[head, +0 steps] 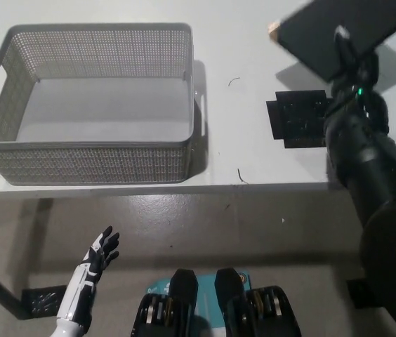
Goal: A notebook is kept standing on the table on the right hand side and a container is kept on the left hand side and the robot uses its right hand to grab the notebook and places it in the container
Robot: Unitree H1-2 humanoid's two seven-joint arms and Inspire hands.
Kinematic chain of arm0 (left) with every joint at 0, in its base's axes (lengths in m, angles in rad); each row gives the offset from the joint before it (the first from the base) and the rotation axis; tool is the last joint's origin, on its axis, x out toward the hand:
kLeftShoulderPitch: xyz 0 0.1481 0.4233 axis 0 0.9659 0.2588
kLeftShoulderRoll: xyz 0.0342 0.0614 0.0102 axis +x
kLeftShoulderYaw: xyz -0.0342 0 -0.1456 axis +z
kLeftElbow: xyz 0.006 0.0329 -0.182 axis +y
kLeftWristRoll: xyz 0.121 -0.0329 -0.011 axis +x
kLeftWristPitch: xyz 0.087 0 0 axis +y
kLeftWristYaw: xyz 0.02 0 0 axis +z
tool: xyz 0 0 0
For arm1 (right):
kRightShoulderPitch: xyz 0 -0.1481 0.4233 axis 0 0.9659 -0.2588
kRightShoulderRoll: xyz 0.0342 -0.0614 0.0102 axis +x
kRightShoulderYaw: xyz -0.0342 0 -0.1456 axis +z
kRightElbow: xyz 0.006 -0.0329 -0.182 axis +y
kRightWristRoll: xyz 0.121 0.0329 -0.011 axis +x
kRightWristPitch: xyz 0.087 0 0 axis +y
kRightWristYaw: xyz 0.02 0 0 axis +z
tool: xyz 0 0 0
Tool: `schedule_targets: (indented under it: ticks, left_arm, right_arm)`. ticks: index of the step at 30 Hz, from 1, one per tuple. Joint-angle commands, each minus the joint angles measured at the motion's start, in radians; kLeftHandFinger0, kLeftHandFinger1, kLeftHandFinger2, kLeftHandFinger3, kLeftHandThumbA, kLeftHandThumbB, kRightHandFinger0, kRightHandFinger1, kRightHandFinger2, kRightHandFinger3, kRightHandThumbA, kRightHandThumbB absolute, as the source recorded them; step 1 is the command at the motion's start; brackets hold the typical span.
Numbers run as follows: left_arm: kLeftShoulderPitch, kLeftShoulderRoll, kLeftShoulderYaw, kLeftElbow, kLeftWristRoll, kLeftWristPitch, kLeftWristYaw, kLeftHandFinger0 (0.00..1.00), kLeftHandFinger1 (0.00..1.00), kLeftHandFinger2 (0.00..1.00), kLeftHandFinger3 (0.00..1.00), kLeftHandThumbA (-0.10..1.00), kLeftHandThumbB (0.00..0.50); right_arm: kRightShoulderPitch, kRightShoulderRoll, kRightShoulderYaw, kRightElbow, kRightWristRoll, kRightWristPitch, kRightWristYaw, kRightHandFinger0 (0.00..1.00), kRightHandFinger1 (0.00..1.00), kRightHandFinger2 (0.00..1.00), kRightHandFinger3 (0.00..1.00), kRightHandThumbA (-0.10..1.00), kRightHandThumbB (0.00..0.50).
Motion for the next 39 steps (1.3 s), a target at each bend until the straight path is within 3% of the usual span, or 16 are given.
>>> schedule_targets:
  ticks: [1, 2, 3, 5, 7, 10, 11, 12, 14, 19, 26, 30, 31, 32, 35, 39]
  left_arm:
    - [-0.005, 0.014, 0.001, -0.014, 0.001, -0.040, -0.011, 1.00, 1.00, 1.00, 1.00, 1.00, 0.291]
    - [-0.006, 0.014, 0.001, -0.011, -0.005, -0.040, -0.015, 1.00, 1.00, 1.00, 1.00, 1.00, 0.293]
    - [-0.005, 0.015, 0.000, -0.014, -0.004, -0.040, -0.016, 1.00, 1.00, 1.00, 1.00, 1.00, 0.297]
    - [-0.006, 0.015, 0.000, -0.013, -0.009, -0.040, -0.019, 1.00, 1.00, 1.00, 1.00, 1.00, 0.303]
    - [-0.004, 0.014, -0.001, -0.015, 0.001, -0.040, -0.012, 1.00, 1.00, 1.00, 1.00, 1.00, 0.308]
    - [-0.004, 0.016, -0.002, -0.016, 0.013, -0.040, -0.005, 1.00, 1.00, 1.00, 1.00, 1.00, 0.318]
    - [-0.006, 0.017, -0.003, -0.015, 0.020, -0.040, -0.001, 1.00, 1.00, 1.00, 1.00, 1.00, 0.318]
    - [-0.007, 0.019, -0.005, -0.014, 0.028, -0.040, 0.003, 1.00, 1.00, 1.00, 1.00, 1.00, 0.312]
    - [-0.010, 0.019, -0.009, -0.010, 0.032, -0.040, 0.003, 1.00, 1.00, 1.00, 1.00, 1.00, 0.318]
    - [-0.017, 0.019, -0.010, -0.002, 0.032, -0.040, 0.000, 1.00, 1.00, 1.00, 1.00, 1.00, 0.340]
    - [-0.022, 0.013, -0.012, 0.003, 0.033, -0.040, -0.001, 1.00, 1.00, 1.00, 1.00, 1.00, 0.339]
    - [-0.030, 0.016, -0.010, 0.003, 0.034, -0.040, -0.001, 1.00, 1.00, 1.00, 1.00, 1.00, 0.350]
    - [-0.031, 0.017, -0.010, 0.003, 0.036, -0.040, -0.001, 1.00, 1.00, 1.00, 1.00, 1.00, 0.356]
    - [-0.031, 0.018, -0.010, 0.004, 0.035, -0.040, -0.002, 1.00, 1.00, 1.00, 1.00, 1.00, 0.357]
    - [-0.030, 0.015, -0.014, 0.000, 0.044, -0.040, 0.002, 1.00, 1.00, 1.00, 1.00, 1.00, 0.357]
    - [-0.034, 0.018, -0.018, -0.008, 0.040, -0.040, -0.007, 1.00, 1.00, 1.00, 1.00, 1.00, 0.358]
  right_arm:
    - [-0.107, 0.069, 0.068, -0.289, 0.060, 0.048, 0.082, 0.00, 0.29, 0.74, 0.91, -0.10, 0.105]
    - [-0.106, 0.089, 0.078, -0.346, 0.068, 0.078, 0.073, 0.00, 0.27, 0.76, 1.00, -0.10, 0.109]
    - [-0.104, 0.106, 0.102, -0.390, 0.067, 0.075, 0.104, 0.00, 0.23, 0.73, 0.86, -0.10, 0.102]
    - [-0.102, 0.122, 0.119, -0.437, 0.089, 0.099, 0.134, 0.00, 0.26, 0.72, 0.88, -0.10, 0.073]
    - [-0.112, 0.166, 0.163, -0.499, 0.078, 0.137, 0.118, 0.00, 0.35, 0.81, 0.84, -0.10, 0.077]
    - [-0.128, 0.192, 0.198, -0.497, 0.070, 0.148, 0.113, 0.00, 0.34, 0.76, 0.84, -0.10, 0.071]
    - [-0.137, 0.199, 0.210, -0.487, 0.062, 0.147, 0.107, 0.01, 0.36, 0.77, 0.84, -0.10, 0.113]
    - [-0.151, 0.212, 0.235, -0.467, 0.052, 0.141, 0.102, 0.00, 0.33, 0.75, 0.81, -0.10, 0.085]
    - [-0.176, 0.231, 0.264, -0.424, 0.041, 0.142, 0.089, 0.00, 0.37, 0.80, 0.80, -0.10, 0.083]
    - [-0.235, 0.259, 0.321, -0.281, 0.008, 0.090, 0.076, 0.00, 0.39, 0.82, 0.80, -0.10, 0.108]
    - [-0.297, 0.289, 0.475, -0.060, -0.121, -0.001, 0.050, 0.00, 0.39, 0.72, 0.73, -0.10, 0.109]
    - [-0.328, 0.297, 0.611, 0.018, -0.234, 0.023, -0.026, 0.00, 0.23, 0.64, 0.69, -0.10, 0.146]
    - [-0.333, 0.297, 0.625, 0.034, -0.240, 0.025, -0.026, 0.00, 0.08, 0.51, 0.65, -0.10, 0.142]
    - [-0.338, 0.298, 0.645, 0.057, -0.246, 0.022, -0.030, 0.00, 0.05, 0.50, 0.65, -0.10, 0.140]
    - [-0.342, 0.299, 0.703, 0.092, -0.293, 0.031, -0.071, 0.00, 0.19, 0.68, 0.75, -0.10, 0.152]
    - [-0.327, 0.294, 0.775, 0.118, -0.345, 0.019, -0.081, 0.00, 0.23, 0.68, 0.78, -0.10, 0.132]
